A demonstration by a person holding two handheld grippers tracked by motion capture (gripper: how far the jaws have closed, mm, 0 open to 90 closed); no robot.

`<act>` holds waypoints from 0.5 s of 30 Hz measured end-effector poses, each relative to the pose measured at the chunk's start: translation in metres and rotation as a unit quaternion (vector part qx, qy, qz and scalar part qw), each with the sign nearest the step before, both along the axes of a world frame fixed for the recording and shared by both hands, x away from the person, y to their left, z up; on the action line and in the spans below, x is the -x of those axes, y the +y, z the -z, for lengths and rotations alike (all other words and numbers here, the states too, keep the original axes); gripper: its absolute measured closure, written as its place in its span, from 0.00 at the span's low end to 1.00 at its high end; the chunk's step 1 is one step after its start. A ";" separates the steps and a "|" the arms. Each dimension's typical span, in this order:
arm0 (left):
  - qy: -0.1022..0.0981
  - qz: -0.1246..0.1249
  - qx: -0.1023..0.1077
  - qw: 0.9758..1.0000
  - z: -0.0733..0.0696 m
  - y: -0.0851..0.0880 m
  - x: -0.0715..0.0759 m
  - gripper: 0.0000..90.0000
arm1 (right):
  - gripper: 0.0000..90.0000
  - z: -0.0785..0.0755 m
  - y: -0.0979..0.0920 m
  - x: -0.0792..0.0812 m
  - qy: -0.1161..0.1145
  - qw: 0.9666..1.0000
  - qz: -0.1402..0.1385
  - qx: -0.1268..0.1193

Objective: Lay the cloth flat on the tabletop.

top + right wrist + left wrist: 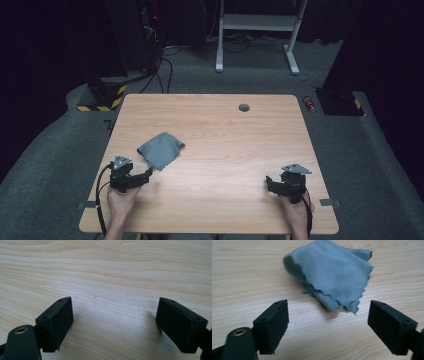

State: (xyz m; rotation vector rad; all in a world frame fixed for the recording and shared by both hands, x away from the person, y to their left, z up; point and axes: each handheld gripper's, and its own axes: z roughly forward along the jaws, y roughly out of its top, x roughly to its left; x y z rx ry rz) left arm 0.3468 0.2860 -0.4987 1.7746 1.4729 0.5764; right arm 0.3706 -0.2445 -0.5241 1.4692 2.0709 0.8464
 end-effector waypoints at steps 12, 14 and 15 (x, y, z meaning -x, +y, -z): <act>0.005 0.032 -0.017 0.999 -0.011 -0.025 -0.020 0.23 | 0.16 0.000 0.000 0.000 -0.001 1.000 -0.001 0.001; 0.005 0.034 -0.022 0.999 -0.012 -0.029 -0.024 0.23 | 0.16 0.000 0.000 0.000 -0.001 1.000 0.000 0.001; 0.008 0.034 -0.029 0.999 -0.013 -0.032 -0.029 0.24 | 0.16 0.000 0.000 0.000 0.000 1.000 -0.001 0.001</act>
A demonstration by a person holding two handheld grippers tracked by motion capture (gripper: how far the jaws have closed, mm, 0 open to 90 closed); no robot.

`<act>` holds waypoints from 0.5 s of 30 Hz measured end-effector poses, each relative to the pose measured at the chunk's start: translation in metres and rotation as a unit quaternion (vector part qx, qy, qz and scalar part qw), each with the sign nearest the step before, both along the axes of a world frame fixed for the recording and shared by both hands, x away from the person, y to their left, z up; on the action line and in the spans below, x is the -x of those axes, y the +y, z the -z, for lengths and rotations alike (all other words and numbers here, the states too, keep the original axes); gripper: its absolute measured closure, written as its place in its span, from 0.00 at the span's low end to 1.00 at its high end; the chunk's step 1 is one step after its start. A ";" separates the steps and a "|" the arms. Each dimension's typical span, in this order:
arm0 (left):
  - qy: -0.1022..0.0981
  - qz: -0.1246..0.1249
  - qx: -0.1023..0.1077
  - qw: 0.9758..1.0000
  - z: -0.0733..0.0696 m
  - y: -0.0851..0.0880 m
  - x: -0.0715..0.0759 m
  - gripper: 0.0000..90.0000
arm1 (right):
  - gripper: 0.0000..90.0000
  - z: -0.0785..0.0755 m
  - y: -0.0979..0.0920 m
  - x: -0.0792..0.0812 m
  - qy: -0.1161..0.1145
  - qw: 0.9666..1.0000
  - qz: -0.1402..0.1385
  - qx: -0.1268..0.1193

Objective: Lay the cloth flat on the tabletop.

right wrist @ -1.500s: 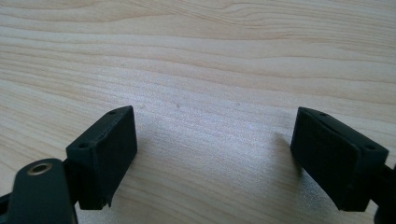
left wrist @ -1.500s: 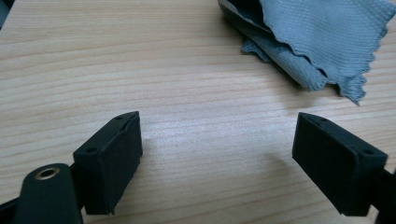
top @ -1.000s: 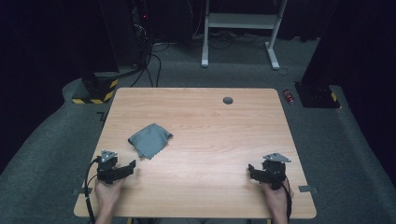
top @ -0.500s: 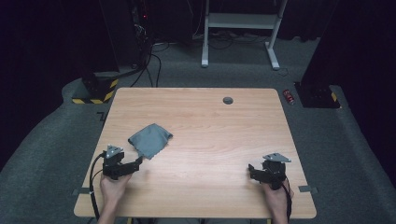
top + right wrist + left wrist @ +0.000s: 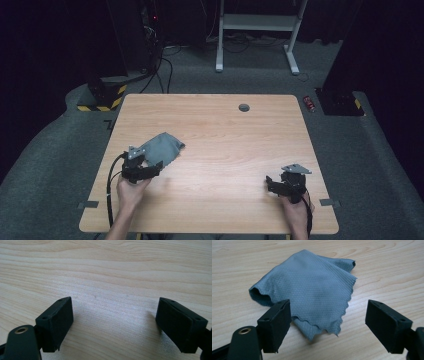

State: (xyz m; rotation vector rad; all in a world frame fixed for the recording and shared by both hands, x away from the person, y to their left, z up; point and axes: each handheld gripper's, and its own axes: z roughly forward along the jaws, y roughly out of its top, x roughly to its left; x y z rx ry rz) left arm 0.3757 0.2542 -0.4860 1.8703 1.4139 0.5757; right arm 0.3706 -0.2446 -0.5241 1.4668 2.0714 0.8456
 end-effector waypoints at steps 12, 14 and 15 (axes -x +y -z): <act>0.019 -0.007 -0.037 0.999 0.006 -0.010 -0.027 0.23 | 0.16 0.000 0.000 0.000 0.000 1.000 0.000 0.000; 0.023 -0.011 -0.046 0.999 0.009 -0.011 -0.032 0.24 | 0.16 0.000 0.000 0.000 0.000 1.000 0.000 0.000; 0.023 -0.013 -0.048 0.998 0.009 -0.010 -0.033 0.24 | 0.16 0.000 0.000 0.000 0.000 1.000 0.000 0.000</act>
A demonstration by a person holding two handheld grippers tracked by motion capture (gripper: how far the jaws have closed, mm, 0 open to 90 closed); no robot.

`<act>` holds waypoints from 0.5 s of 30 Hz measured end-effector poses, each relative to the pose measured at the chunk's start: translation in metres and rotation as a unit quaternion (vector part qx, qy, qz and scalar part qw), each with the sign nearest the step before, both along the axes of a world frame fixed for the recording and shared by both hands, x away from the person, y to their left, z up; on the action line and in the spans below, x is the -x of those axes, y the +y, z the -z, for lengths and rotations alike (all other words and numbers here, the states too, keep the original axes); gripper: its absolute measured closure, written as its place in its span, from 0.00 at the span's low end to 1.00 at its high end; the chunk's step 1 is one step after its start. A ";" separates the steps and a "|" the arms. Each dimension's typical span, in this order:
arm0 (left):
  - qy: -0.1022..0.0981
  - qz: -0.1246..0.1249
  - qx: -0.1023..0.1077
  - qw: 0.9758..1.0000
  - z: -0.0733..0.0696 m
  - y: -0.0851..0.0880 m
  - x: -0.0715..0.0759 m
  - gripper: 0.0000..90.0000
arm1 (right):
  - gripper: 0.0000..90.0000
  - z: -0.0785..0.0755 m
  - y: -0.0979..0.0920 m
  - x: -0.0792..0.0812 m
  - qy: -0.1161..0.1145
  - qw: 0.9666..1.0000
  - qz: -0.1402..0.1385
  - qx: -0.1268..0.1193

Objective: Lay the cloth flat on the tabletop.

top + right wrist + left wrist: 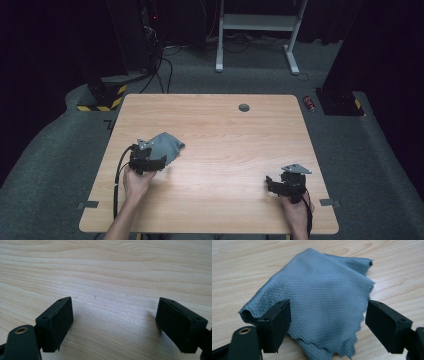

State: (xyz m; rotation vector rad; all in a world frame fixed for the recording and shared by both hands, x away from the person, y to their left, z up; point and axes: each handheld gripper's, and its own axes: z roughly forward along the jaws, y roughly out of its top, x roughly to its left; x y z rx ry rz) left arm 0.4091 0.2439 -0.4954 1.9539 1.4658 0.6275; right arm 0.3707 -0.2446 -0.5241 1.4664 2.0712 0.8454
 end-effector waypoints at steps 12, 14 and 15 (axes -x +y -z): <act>0.034 -0.032 -0.027 0.999 0.018 0.009 -0.014 0.39 | 0.16 0.000 0.000 0.000 0.000 1.000 0.000 0.000; 0.031 -0.034 -0.026 0.999 0.017 0.010 -0.014 0.44 | 0.16 0.000 0.000 0.000 0.000 1.000 0.000 0.000; 0.028 -0.034 -0.026 0.999 0.017 0.013 -0.014 0.55 | 0.16 0.000 0.000 0.000 0.000 1.000 0.000 0.000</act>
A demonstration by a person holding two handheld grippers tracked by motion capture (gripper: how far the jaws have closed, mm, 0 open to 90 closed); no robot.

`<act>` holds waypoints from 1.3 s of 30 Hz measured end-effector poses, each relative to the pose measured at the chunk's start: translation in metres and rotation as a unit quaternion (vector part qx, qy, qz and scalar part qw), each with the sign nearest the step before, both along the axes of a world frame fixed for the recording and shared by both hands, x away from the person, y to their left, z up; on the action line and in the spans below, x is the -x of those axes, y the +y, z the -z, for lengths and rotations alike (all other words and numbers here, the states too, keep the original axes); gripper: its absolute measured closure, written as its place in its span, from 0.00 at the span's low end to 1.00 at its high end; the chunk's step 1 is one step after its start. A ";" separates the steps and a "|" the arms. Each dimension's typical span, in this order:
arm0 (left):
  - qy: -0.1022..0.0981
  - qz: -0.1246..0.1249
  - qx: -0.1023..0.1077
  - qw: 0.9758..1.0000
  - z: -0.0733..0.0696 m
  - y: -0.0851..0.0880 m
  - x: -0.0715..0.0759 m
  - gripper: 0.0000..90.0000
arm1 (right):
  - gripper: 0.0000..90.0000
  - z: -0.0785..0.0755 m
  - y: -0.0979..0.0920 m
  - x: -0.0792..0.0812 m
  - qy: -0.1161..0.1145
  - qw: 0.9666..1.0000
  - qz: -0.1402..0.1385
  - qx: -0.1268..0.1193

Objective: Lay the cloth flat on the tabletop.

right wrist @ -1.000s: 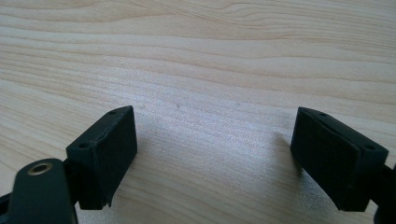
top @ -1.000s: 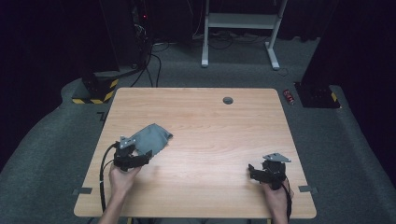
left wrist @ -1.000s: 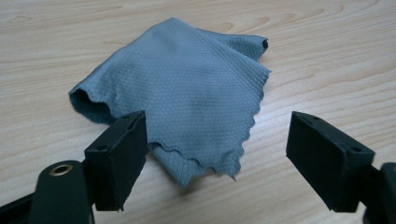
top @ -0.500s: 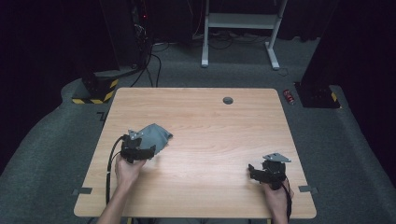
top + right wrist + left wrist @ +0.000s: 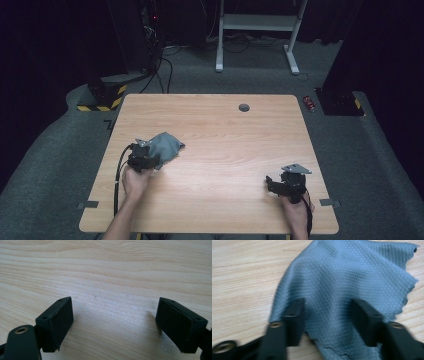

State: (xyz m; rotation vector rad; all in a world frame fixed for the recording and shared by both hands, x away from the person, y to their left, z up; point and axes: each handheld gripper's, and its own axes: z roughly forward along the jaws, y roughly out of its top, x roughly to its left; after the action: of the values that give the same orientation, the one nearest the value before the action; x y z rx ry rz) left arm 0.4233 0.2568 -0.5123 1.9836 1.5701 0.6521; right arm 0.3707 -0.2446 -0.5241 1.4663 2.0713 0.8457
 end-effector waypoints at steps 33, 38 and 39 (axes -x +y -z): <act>-0.033 0.102 0.105 0.989 -0.027 -0.023 0.014 0.93 | 0.16 0.000 0.000 0.000 0.000 1.000 0.000 0.000; -0.036 0.125 0.106 0.986 -0.030 -0.037 0.013 0.93 | 0.16 0.000 0.000 0.000 0.000 1.000 0.000 0.000; -0.035 0.127 0.108 0.985 -0.029 -0.039 0.013 0.93 | 0.16 0.000 0.000 0.000 0.000 1.000 0.000 0.000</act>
State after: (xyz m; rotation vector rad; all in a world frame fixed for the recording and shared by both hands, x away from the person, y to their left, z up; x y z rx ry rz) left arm 0.4102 0.2182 -0.4830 1.9320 1.2617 0.4252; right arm 0.3707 -0.2445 -0.5241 1.4668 2.0712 0.8457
